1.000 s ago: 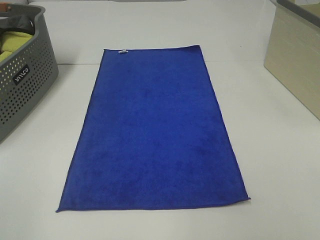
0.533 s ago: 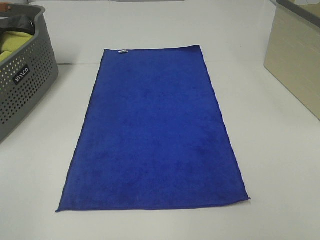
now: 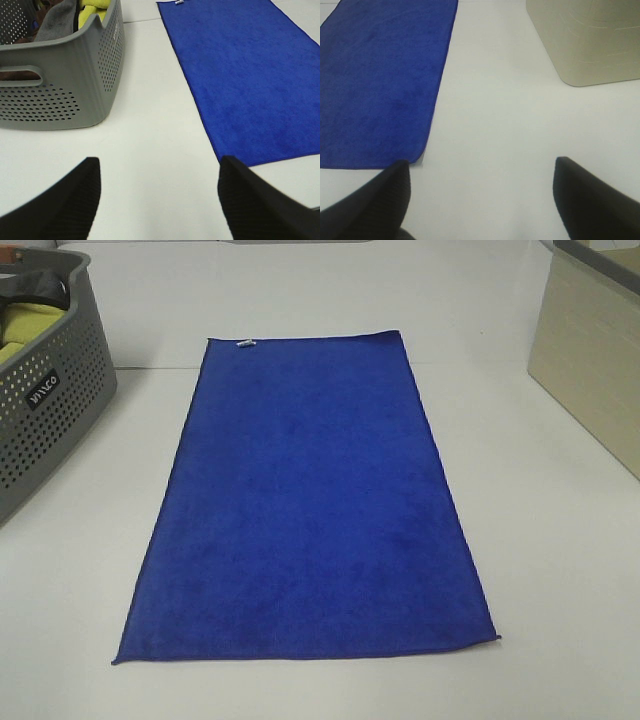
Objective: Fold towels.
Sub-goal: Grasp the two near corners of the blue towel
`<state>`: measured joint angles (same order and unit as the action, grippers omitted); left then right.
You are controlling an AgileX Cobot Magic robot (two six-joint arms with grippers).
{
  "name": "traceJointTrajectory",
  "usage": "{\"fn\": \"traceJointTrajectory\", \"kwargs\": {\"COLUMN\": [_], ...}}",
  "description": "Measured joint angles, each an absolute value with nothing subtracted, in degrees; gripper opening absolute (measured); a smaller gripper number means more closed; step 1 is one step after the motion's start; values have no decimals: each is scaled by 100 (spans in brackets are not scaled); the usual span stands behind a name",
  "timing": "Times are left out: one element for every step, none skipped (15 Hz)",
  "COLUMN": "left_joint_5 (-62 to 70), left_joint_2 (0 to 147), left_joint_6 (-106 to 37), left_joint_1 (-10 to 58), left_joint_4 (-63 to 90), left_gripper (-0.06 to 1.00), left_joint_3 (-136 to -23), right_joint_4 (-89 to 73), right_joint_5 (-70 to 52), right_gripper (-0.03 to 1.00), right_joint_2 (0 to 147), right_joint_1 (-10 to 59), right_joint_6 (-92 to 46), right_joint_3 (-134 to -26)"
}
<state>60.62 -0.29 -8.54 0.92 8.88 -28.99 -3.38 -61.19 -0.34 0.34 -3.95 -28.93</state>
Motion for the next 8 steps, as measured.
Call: {"fn": "traceJointTrajectory", "kwargs": {"left_joint_5": [6062,6062,6062,6062,6062,6062,6062,6062], "left_joint_2": [-29,-29,-29,-29,-29,-29,-29,-29], "left_joint_6": [-854,-854,-854,-854,-854,-854,-854,-854], "left_joint_1": [92,92,92,92,92,92,92,92], "left_joint_4": [888,888,888,888,888,888,888,888], "left_gripper": [64,64,64,64,64,64,64,64], "left_joint_3": [-2899,-2899,-2899,-2899,-2899,-2899,-2899,-2899], "right_joint_4": [-338,-338,-338,-338,-338,-338,-338,-338], "right_joint_5": [-6119,-6119,-6119,-6119,-6119,-6119,-6119,-6119], "right_gripper": [75,75,75,75,75,75,75,75], "right_joint_2": [-34,-34,-34,-34,-34,-34,-34,-34], "right_joint_1": [34,34,34,34,34,34,34,34], "right_joint_6": [-395,-395,-395,-395,-395,-395,-395,-395], "right_joint_3": [-2893,-2893,-2893,-2893,-2893,-2893,-2893,-2893]}}
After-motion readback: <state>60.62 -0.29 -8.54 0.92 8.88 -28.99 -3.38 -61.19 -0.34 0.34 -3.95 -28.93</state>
